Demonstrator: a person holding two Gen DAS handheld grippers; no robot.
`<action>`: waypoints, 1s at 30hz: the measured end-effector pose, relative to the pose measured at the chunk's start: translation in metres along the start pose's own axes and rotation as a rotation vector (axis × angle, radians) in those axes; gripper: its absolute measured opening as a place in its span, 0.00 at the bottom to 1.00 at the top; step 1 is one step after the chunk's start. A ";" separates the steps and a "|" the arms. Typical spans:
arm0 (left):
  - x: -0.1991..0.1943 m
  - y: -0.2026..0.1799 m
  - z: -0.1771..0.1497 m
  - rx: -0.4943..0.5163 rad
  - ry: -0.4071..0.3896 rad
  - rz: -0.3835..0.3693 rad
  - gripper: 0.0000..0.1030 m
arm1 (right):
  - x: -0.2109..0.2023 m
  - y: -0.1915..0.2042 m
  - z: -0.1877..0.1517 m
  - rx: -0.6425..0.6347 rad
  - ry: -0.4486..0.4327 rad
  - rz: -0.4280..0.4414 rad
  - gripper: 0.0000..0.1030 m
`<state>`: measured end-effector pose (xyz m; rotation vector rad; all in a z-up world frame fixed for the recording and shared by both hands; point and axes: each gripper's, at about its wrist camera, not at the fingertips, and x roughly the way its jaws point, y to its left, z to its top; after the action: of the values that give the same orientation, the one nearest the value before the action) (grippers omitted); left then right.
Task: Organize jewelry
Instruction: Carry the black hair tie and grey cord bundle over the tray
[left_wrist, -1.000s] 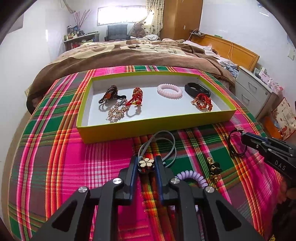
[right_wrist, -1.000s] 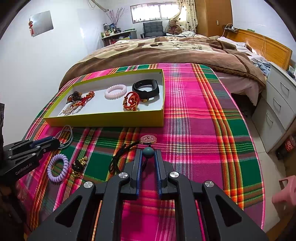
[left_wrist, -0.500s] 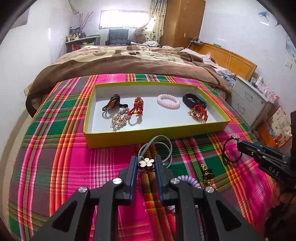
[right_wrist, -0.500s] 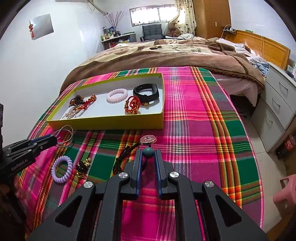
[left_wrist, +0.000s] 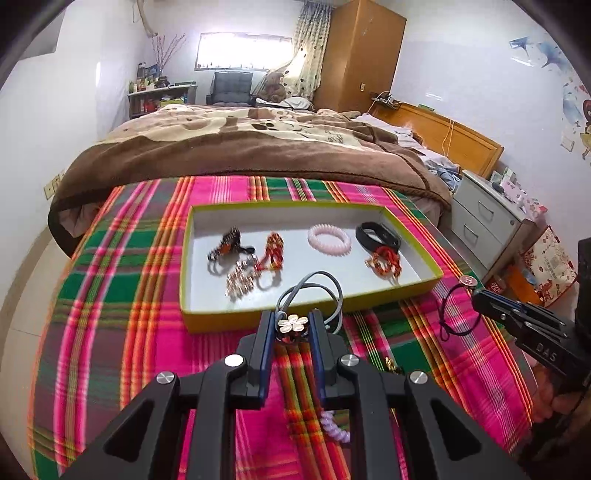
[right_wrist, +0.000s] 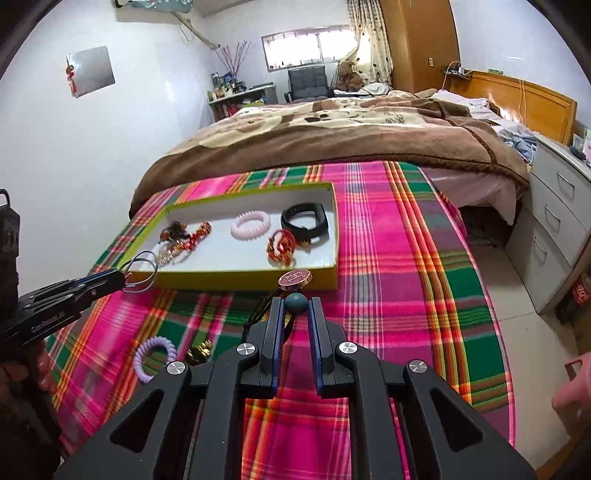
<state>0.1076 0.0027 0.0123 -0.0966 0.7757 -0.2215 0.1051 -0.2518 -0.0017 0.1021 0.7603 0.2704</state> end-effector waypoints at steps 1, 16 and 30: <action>0.000 0.002 0.005 0.000 -0.003 0.000 0.18 | -0.001 0.002 0.003 0.001 -0.005 0.005 0.13; 0.034 0.037 0.055 -0.037 0.008 0.042 0.18 | 0.039 0.037 0.047 -0.020 -0.001 0.048 0.13; 0.066 0.065 0.046 -0.057 0.069 0.089 0.18 | 0.104 0.053 0.058 -0.053 0.083 0.043 0.13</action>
<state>0.1959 0.0510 -0.0109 -0.1087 0.8532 -0.1182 0.2061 -0.1722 -0.0191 0.0573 0.8336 0.3368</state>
